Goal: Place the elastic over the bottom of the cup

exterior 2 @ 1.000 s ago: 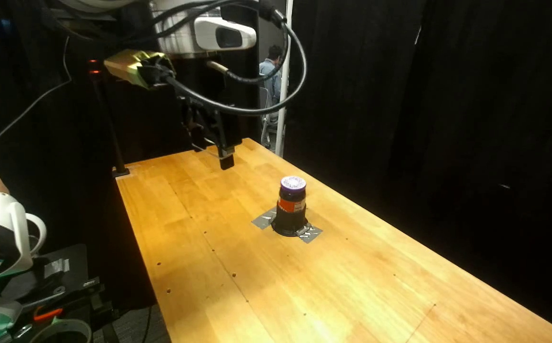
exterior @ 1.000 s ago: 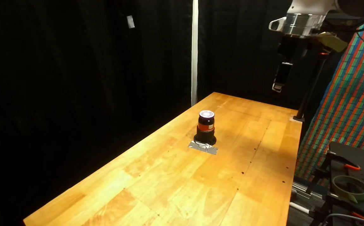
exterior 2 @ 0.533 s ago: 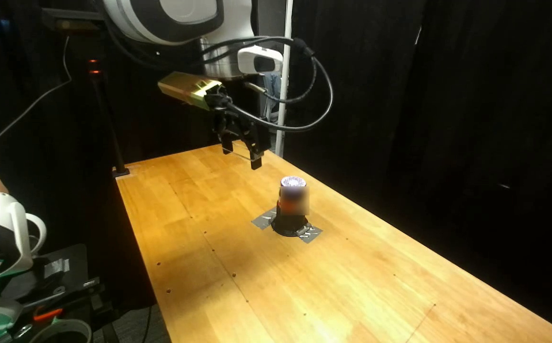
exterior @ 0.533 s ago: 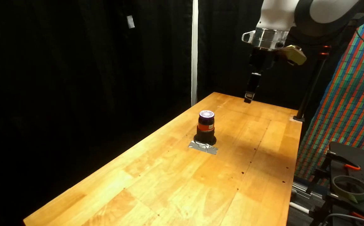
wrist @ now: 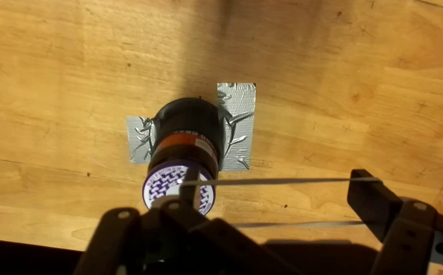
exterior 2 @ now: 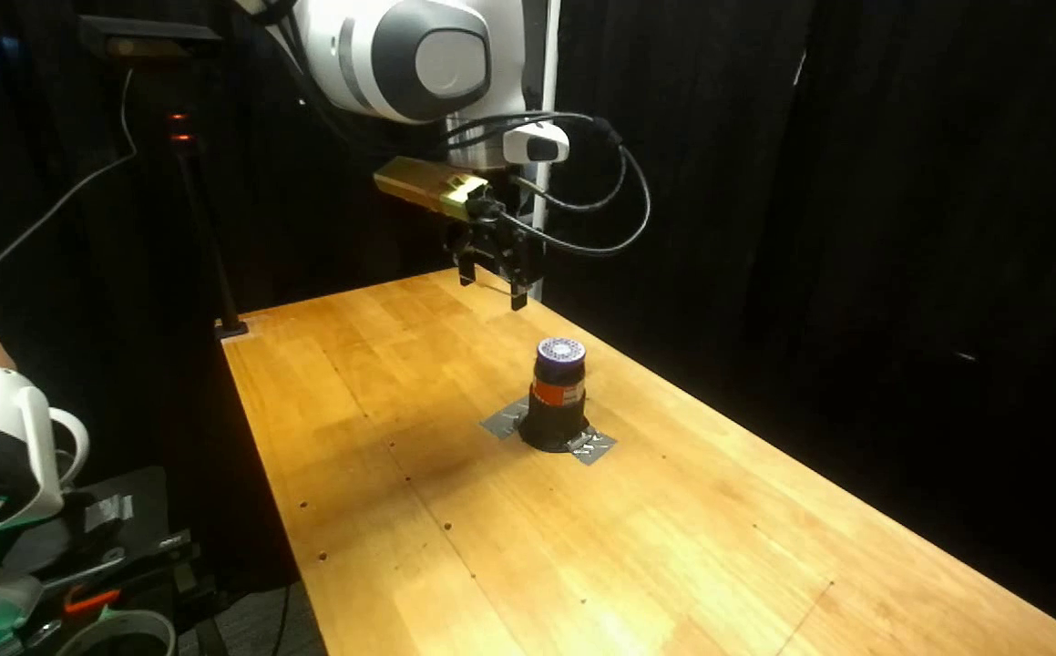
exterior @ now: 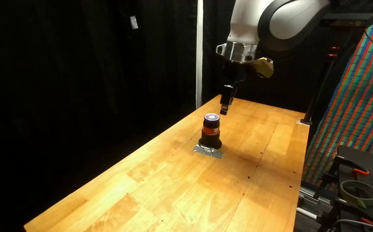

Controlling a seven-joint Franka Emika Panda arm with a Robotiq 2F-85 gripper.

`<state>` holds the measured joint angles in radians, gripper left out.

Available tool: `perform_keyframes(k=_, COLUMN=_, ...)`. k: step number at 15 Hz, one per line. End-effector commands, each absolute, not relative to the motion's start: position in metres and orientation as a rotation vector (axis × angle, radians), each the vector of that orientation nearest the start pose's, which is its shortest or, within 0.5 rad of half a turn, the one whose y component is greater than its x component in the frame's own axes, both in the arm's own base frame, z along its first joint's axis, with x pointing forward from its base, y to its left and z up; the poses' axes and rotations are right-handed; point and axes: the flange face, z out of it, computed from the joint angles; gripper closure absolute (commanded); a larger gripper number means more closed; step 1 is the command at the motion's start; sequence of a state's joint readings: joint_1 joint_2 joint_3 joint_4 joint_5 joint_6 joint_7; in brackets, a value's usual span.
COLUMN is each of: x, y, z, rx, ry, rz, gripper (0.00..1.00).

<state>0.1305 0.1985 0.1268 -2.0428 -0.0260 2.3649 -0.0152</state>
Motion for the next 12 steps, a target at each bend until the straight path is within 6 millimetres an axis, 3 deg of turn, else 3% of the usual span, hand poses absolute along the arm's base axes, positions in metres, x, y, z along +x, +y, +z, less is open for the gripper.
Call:
perform_keyframes(k=1, x=0.616, y=0.156, z=0.345, rx=-3.084, ry=-0.436, rz=-0.227, gripper=0.0)
perform_keyframes(k=12, x=0.669, y=0.121, z=0.307, rx=-3.116, ry=-0.376, rz=-0.319, gripper=0.0)
